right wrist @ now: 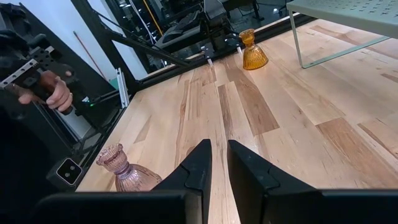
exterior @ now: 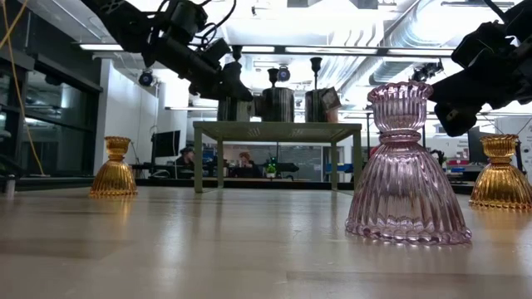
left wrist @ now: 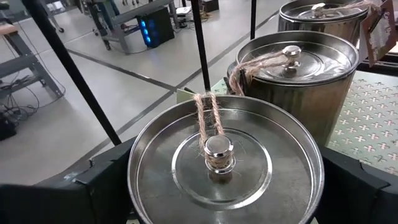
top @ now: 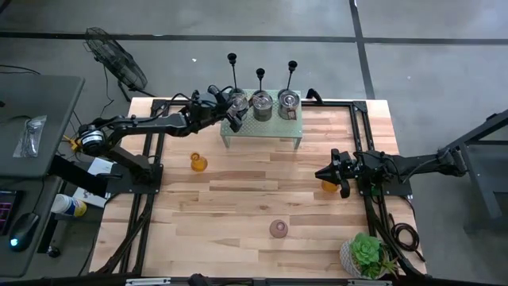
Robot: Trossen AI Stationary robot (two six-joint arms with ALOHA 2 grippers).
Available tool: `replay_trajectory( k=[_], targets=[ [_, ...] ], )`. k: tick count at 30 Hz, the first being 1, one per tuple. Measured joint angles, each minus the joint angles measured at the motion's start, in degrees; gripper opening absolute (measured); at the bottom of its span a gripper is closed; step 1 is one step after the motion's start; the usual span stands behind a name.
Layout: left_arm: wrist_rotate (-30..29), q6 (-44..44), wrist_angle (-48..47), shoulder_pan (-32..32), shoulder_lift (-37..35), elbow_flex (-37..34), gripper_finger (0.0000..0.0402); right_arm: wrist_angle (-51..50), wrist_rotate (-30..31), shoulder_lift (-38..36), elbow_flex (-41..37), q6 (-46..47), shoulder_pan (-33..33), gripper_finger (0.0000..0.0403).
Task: Pick & Place candle stick holders
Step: Put the scented candle on the shelf
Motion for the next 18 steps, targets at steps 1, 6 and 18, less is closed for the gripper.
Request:
replay_trajectory(
  k=[1,6,18],
  targets=[
    [0.1,0.0,-0.2,0.0,0.0,0.0,0.0368,0.0,0.0,0.0,0.0,0.0,0.0,0.0044],
    [1.1,0.0,-0.3,0.0,0.0,0.0,0.0368,0.0,0.0,0.0,0.0,0.0,0.0,0.0044],
    [1.7,0.7,-0.6,0.0,0.1,-0.2,0.0386,0.0,0.0,0.0,0.0,0.0,0.0,0.0044]
  ],
)
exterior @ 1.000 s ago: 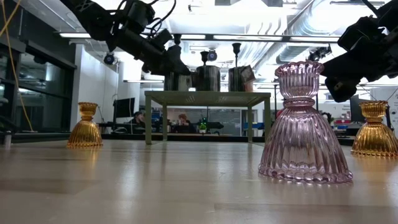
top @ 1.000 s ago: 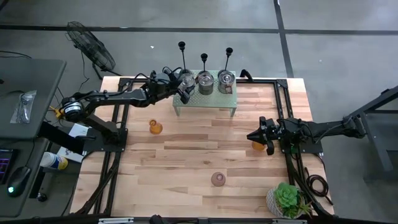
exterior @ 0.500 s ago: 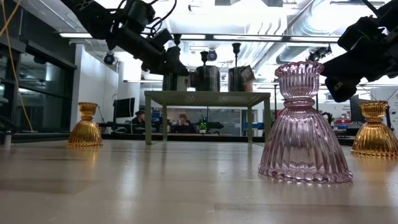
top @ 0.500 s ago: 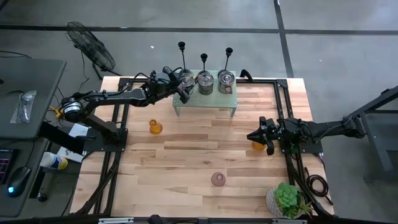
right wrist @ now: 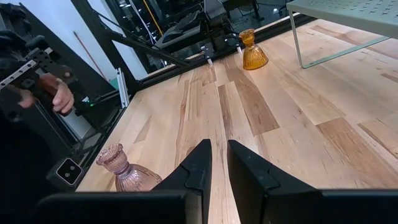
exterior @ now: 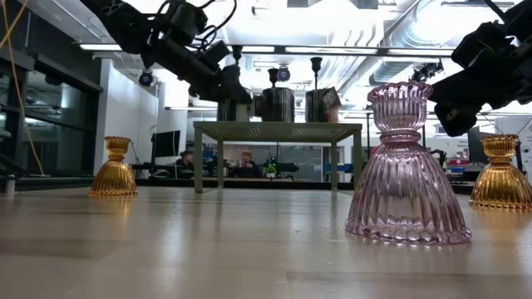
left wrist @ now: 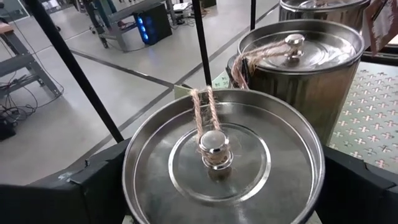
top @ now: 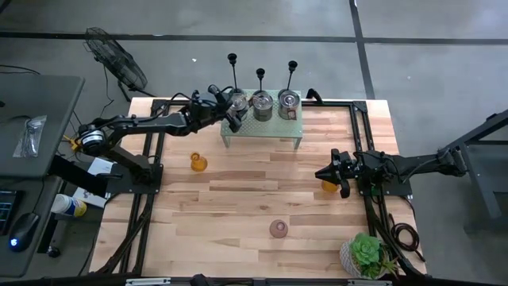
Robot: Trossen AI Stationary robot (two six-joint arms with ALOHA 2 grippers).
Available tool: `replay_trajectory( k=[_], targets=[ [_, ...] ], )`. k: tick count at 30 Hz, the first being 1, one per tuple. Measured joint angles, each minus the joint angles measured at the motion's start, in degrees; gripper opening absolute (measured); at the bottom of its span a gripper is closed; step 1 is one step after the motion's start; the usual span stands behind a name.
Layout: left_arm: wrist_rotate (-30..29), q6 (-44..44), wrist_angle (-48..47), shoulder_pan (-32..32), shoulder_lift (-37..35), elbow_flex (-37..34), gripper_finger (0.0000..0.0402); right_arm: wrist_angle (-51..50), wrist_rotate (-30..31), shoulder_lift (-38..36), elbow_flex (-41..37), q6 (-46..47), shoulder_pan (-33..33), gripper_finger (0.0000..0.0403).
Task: Pick & Place candle stick holders
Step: Put the scented candle on the shelf
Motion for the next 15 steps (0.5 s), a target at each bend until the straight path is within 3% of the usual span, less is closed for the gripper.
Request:
replay_trajectory(
  k=[15],
  targets=[
    [0.9,0.0,-1.1,0.0,0.0,0.0,0.0388,0.0,0.0,0.0,0.0,0.0,0.0,0.0044]
  ],
)
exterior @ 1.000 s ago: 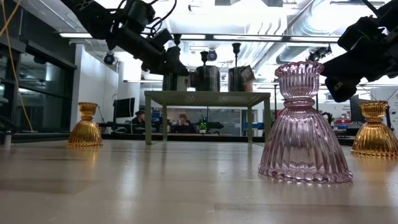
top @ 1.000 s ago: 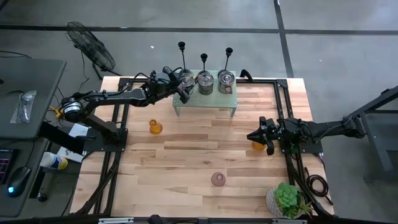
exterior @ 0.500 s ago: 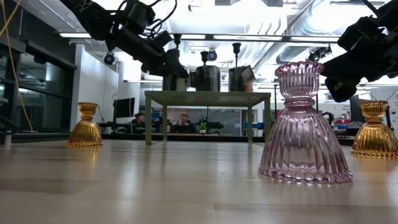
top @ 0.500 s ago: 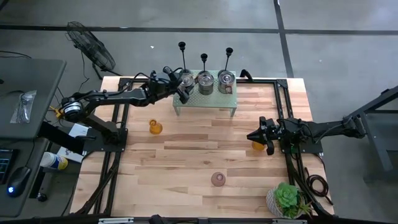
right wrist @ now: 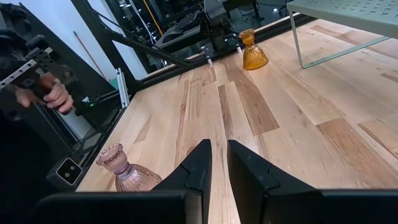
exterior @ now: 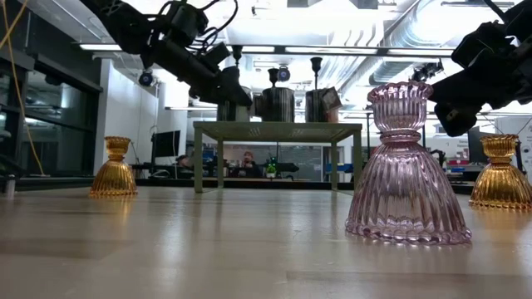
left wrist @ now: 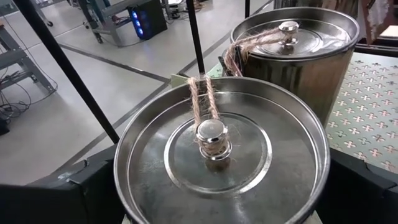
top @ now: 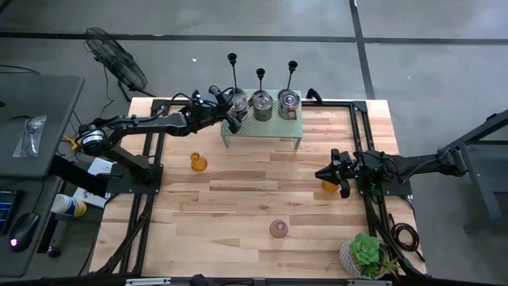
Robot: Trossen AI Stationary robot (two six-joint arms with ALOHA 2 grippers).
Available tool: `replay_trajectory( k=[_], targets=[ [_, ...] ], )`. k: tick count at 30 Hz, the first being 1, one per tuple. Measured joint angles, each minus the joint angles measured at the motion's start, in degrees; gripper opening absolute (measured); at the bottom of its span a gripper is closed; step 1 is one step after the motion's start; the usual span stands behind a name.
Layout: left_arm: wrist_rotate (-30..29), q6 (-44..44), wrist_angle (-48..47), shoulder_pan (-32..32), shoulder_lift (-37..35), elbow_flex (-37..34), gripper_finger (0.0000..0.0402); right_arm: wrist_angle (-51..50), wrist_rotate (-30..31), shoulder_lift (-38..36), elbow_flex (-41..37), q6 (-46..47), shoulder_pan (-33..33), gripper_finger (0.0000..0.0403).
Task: Pick & Place candle stick holders
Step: Put the scented candle on the shelf
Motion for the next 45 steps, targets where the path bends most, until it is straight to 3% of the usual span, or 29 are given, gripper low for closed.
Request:
replay_trajectory(
  k=[21,45],
  targets=[
    [-3.1,-0.3,-0.8,0.0,-1.2,-0.1,0.0388,0.0,0.0,0.0,0.0,0.0,0.0,0.0044],
    [3.1,-0.4,-5.8,0.0,-1.3,0.0,0.0398,0.0,0.0,0.0,0.0,0.0,0.0,0.0044]
  ],
)
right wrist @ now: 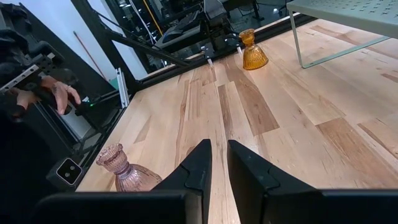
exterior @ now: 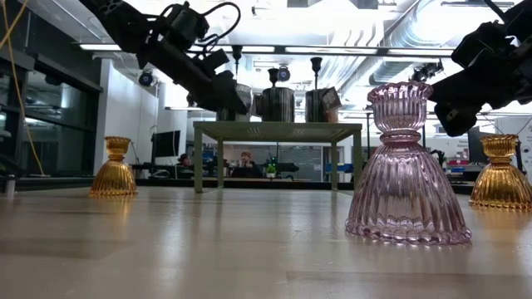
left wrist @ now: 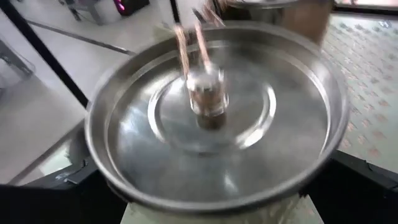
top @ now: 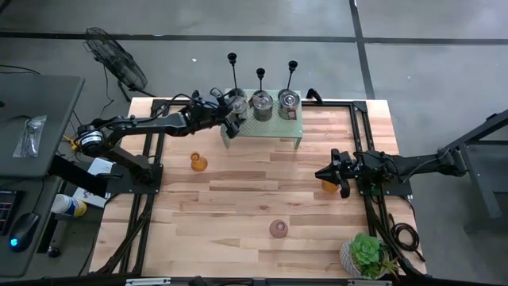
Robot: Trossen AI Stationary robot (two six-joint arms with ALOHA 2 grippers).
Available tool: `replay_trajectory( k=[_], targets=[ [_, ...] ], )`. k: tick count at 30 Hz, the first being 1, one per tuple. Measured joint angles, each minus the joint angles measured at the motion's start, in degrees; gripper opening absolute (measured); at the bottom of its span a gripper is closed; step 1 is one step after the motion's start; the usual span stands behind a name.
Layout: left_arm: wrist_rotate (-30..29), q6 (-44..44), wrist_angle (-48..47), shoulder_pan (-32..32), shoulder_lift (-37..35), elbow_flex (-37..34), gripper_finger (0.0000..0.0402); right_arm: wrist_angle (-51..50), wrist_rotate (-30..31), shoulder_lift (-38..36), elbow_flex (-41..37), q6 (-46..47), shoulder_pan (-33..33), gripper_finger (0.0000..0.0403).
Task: Pick & Place candle stick holders
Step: Put the scented candle on the shelf
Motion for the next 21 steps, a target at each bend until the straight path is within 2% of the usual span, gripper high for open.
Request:
replay_trajectory(
  k=[8,15,21],
  targets=[
    [0.7,0.1,-3.5,0.0,0.0,0.0,0.0398,0.0,0.0,0.0,0.0,0.0,0.0,0.0044],
    [-4.2,1.5,-6.4,0.0,0.0,0.0,0.0397,0.0,0.0,0.0,0.0,0.0,0.0,0.0044],
    [-4.3,2.6,-10.5,0.0,-1.8,0.1,0.0397,0.0,0.0,0.0,0.0,0.0,0.0,0.0044]
  ],
)
